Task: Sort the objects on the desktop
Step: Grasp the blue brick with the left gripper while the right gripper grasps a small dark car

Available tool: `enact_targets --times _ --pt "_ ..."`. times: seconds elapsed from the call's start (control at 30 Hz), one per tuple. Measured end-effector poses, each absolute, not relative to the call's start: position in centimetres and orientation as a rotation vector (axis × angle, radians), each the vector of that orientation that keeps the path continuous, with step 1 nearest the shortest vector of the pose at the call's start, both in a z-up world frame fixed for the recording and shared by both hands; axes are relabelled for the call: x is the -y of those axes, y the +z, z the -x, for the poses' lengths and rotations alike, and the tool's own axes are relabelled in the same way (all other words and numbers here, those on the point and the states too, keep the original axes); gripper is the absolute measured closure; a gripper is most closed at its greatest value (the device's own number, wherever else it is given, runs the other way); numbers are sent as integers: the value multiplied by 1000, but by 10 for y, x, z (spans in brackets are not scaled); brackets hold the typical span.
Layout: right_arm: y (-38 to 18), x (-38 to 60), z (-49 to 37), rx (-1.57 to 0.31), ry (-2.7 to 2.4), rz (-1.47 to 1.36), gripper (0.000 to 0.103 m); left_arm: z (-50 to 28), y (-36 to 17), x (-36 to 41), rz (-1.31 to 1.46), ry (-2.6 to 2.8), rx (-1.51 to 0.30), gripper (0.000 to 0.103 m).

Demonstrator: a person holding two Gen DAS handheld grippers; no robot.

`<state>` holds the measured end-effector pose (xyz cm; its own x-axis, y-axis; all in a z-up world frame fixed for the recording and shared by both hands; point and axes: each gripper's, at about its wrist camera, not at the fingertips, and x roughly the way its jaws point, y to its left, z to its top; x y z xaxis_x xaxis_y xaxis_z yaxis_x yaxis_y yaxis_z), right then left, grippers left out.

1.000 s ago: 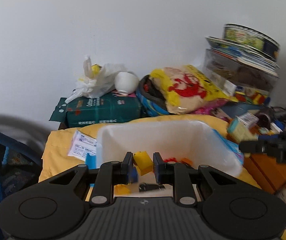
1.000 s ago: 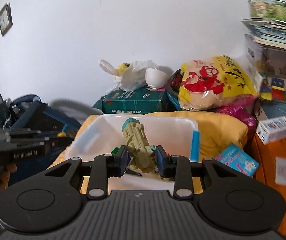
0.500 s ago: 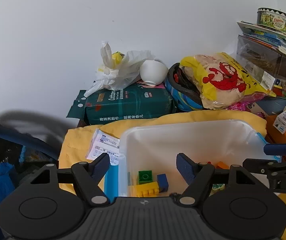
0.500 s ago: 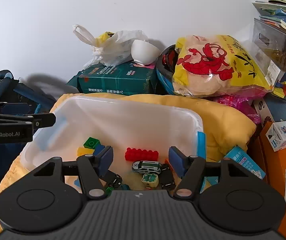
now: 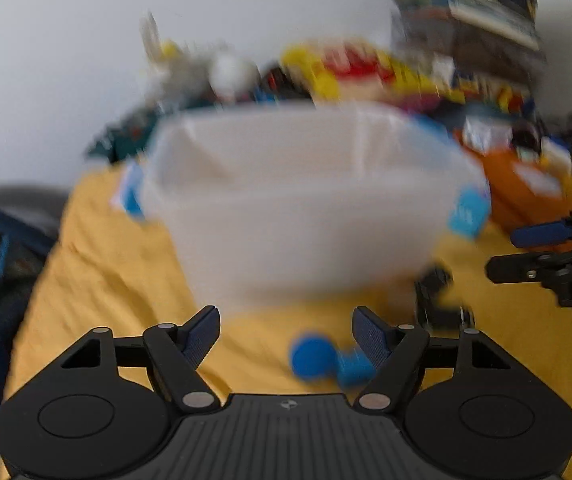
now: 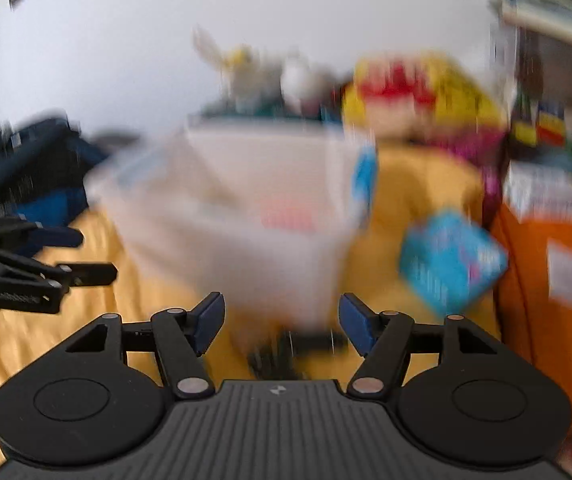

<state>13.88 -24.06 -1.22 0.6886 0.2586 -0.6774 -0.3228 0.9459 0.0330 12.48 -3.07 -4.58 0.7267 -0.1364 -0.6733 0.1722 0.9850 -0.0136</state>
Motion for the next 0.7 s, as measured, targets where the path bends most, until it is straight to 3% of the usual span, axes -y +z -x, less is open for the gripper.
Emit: enact_targets --times 0.37,0.47,0.5,0.53,0.63,0.7 --pt "-67 241 -146 -831 318 159 36 -133 -95 89 -55 -187 -830 28" --pt "-72 238 -150 -831 328 186 36 -136 -102 88 -20 -158 -840 33" --pt "-74 237 -151 -831 336 194 36 -136 -102 87 -9 -154 -837 37" --pt "-75 235 -153 -831 340 202 36 -136 -101 88 -10 -167 -834 49" --pt "-82 229 -159 -838 355 216 37 -135 -98 89 -18 -202 -830 50" --pt "-86 225 -162 -849 374 221 46 -132 -95 89 -27 -199 -820 50"
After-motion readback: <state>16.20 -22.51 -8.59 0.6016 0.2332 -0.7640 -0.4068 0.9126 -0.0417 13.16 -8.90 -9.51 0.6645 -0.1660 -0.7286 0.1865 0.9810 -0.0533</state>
